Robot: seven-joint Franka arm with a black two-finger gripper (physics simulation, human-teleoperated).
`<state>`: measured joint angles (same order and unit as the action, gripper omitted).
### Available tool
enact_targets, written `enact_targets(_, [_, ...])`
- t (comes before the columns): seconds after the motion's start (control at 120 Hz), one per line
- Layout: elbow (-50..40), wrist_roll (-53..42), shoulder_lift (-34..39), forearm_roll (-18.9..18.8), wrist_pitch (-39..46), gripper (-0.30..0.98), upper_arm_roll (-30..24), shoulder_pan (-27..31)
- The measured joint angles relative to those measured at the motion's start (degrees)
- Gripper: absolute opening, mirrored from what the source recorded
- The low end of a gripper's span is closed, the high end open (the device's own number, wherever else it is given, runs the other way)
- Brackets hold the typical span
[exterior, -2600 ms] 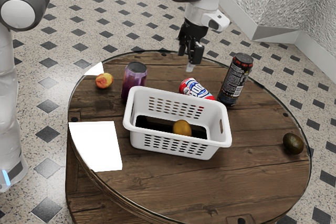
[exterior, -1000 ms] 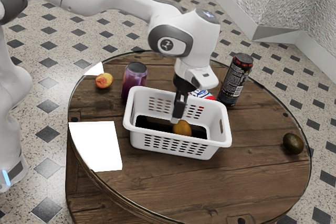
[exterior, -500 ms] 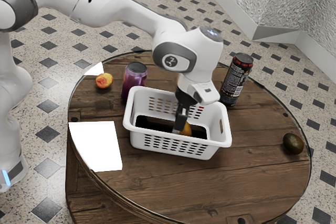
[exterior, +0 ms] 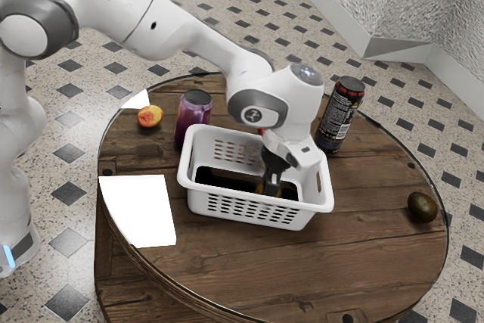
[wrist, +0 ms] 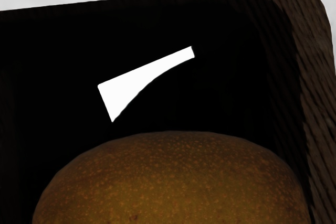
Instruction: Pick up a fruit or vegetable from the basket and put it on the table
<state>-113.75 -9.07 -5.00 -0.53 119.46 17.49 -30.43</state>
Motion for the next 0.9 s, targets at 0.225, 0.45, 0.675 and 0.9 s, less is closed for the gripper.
enact_targets(0.225, [10.49, 0.41, -1.29, -2.18, -3.21, 0.44, 0.0, 2.43])
enact_targets(0.45, [28.57, 1.6, -2.72, -2.98, -19.21, 0.42, -1.1, -5.82])
enact_targets(0.675, [28.71, 2.38, -13.58, -1.89, -7.61, 0.39, -12.21, -1.99])
enact_targets(0.9, [33.94, 1.81, -23.88, -1.5, 3.31, 0.52, -23.93, 8.96])
